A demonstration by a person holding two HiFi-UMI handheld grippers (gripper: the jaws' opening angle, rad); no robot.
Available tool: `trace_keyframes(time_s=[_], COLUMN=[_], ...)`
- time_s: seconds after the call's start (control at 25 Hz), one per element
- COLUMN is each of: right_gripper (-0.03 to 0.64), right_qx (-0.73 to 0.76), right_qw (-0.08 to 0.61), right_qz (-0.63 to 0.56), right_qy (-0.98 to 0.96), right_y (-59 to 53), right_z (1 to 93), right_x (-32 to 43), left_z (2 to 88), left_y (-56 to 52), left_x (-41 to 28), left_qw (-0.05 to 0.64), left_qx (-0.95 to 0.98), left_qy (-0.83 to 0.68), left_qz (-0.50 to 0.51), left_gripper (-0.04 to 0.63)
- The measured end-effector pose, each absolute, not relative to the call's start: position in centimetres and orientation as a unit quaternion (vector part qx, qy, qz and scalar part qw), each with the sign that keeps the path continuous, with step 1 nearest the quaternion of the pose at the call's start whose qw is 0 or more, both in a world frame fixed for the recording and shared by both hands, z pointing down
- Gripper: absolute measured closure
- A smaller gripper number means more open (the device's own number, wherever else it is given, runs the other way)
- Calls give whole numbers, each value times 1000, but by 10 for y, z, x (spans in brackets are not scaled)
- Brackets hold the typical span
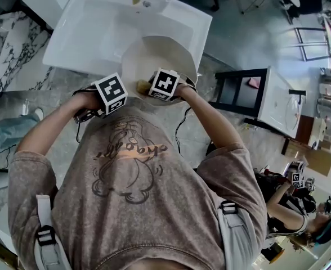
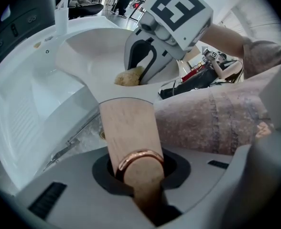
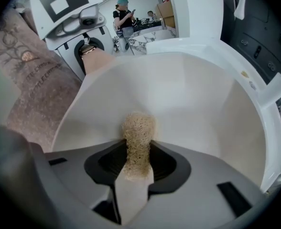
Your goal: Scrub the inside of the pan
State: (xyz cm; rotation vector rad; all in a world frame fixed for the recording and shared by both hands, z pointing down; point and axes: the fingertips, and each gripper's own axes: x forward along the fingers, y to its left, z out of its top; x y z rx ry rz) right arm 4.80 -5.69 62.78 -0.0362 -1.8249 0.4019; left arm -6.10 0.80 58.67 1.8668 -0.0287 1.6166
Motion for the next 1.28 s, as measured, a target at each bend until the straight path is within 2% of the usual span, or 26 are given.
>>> trace_keyframes(time_s=[0.48,1.08,1.28], right_gripper=[463,465,465], right_qx=[66,195,206], right_qw=[577,615,602], right_qz=[135,155,175], right_qy=[-803,-748,-752], right_y=[-110,-176,-184], right_z=[638,654,661], right_x=[19,76,98], left_z=[583,579,578], left_y=[9,8,7], left_x=[-59,-58,-57], left_qw=[340,350,352], left_qx=[717,716,716], left_qy=[-9,-7,-6], left_qz=[609,604,603], left_gripper=[506,503,503])
